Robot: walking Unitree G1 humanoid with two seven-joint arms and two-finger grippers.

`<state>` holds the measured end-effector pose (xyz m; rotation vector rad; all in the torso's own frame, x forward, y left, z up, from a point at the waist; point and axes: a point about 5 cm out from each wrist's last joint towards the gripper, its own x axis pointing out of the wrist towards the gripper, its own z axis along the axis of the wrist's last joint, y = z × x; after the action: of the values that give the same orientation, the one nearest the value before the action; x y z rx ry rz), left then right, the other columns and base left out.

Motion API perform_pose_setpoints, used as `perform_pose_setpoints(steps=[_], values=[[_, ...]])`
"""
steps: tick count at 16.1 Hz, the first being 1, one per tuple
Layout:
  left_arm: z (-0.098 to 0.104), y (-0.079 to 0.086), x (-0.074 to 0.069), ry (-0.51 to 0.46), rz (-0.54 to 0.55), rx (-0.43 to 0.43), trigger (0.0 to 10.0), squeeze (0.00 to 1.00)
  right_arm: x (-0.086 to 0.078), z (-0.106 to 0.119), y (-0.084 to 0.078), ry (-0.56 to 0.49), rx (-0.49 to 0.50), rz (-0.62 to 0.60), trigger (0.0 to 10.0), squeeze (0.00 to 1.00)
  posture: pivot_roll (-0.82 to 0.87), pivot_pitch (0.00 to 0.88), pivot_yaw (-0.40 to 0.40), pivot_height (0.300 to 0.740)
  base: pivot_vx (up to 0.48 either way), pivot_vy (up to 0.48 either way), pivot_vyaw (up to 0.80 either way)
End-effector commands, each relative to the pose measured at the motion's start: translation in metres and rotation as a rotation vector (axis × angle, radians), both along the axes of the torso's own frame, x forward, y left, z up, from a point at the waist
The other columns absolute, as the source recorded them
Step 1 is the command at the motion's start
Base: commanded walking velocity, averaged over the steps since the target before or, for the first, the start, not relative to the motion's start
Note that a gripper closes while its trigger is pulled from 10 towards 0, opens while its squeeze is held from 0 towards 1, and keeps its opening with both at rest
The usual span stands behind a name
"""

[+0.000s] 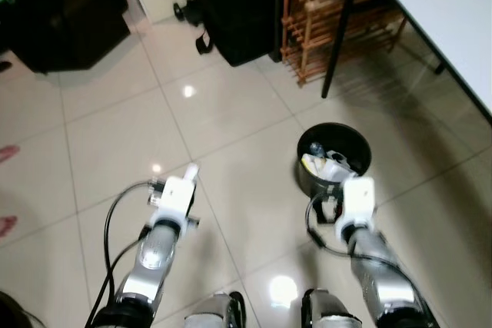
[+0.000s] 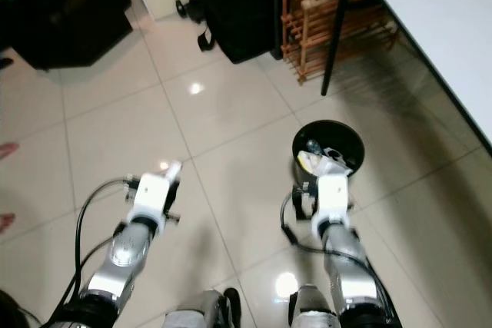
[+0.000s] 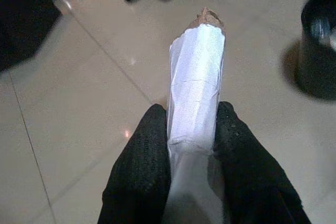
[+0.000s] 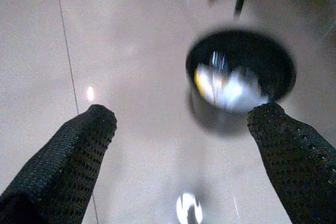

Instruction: Picking trash to rubbish bin

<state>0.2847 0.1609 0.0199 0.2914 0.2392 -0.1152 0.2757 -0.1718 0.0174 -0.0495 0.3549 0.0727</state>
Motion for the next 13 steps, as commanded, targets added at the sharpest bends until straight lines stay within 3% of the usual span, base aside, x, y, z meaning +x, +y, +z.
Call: perform_pose_setpoints(steps=[1, 3, 7, 10, 13], values=[[-0.02, 0.004, -0.014, 0.086, 0.005, 0.025, 10.0, 0.0, -0.014, -0.023, -0.003, 0.095, -0.018, 0.016, 10.0, 0.0, 0.03, 0.259, 0.128, 0.74, 0.266, 0.0, 0.0], [-0.041, 0.011, -0.028, 0.187, 0.032, 0.034, 10.0, 0.0, -0.029, -0.046, -0.01, 0.21, -0.026, -0.008, 10.0, 0.0, 0.04, 0.262, 0.125, 0.74, 0.266, 0.0, 0.0], [-0.062, 0.014, -0.048, 0.304, 0.051, 0.054, 10.0, 0.0, -0.053, -0.071, -0.016, 0.342, -0.025, -0.036, 10.0, 0.0, 0.04, 0.271, 0.118, 0.74, 0.269, 0.0, 0.0], [-0.066, 0.015, -0.052, 0.328, 0.052, 0.059, 10.0, 0.0, -0.059, -0.077, -0.016, 0.383, -0.005, -0.05, 10.0, 0.0, 0.04, 0.272, 0.12, 0.74, 0.269, 0.0, 0.0], [-0.065, 0.014, -0.05, 0.326, 0.04, 0.068, 10.0, 0.0, -0.06, -0.079, -0.017, 0.395, 0.013, -0.069, 10.0, 0.0, 0.04, 0.271, 0.123, 0.74, 0.268, 0.0, -0.68]])
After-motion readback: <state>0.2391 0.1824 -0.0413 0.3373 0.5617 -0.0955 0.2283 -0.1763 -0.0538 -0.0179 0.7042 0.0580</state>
